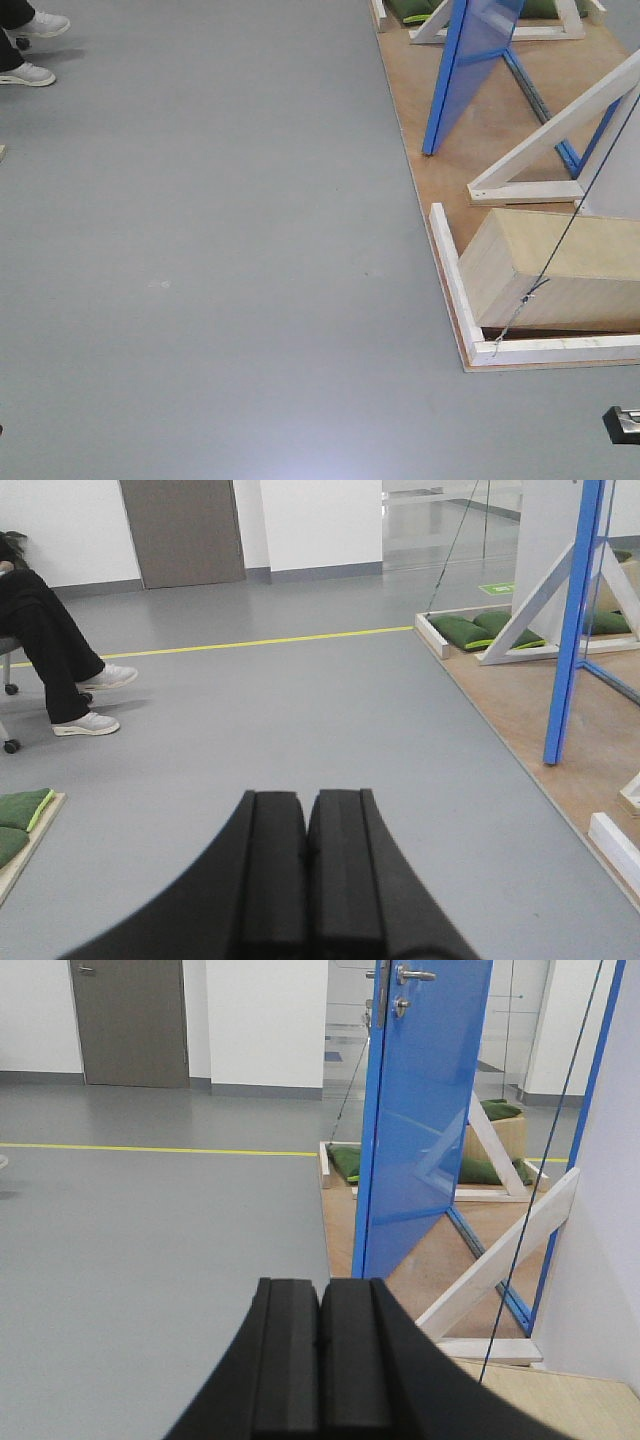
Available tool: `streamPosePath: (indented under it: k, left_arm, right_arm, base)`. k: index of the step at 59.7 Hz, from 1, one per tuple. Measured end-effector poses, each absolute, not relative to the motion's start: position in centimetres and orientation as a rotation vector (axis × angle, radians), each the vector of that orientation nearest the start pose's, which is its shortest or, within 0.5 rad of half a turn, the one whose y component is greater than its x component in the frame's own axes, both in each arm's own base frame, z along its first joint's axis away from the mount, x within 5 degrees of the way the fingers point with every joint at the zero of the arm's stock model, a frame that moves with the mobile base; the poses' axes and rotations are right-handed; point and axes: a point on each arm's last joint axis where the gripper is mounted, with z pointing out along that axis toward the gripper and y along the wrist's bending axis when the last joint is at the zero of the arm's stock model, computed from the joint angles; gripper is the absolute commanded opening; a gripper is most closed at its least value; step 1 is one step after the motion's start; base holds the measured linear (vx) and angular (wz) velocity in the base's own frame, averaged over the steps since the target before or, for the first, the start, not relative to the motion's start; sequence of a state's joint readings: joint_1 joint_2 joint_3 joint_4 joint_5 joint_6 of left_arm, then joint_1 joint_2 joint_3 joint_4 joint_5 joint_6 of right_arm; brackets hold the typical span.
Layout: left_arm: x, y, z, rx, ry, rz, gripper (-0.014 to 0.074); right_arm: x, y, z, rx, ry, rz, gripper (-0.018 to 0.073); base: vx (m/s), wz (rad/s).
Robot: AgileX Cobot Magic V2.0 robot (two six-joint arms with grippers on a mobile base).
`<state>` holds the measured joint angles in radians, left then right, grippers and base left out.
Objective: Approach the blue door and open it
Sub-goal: 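Drive the base forward alongside the wooden platform toward the blue door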
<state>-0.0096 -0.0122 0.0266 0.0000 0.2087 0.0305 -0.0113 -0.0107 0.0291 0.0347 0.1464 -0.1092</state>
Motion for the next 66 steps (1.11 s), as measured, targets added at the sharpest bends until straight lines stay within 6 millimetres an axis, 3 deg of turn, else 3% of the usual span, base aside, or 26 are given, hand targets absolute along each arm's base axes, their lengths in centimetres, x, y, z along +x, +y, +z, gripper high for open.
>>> streamPosePath:
  k: [66]
  left_arm:
    - [5.58,-0.05,18.59,0.034,1.706,0.016,0.007]
  right_arm:
    - [5.66,-0.02,19.06,-0.056,1.648,-0.062,-0.0008]
  base:
    - [0.09,-0.02]
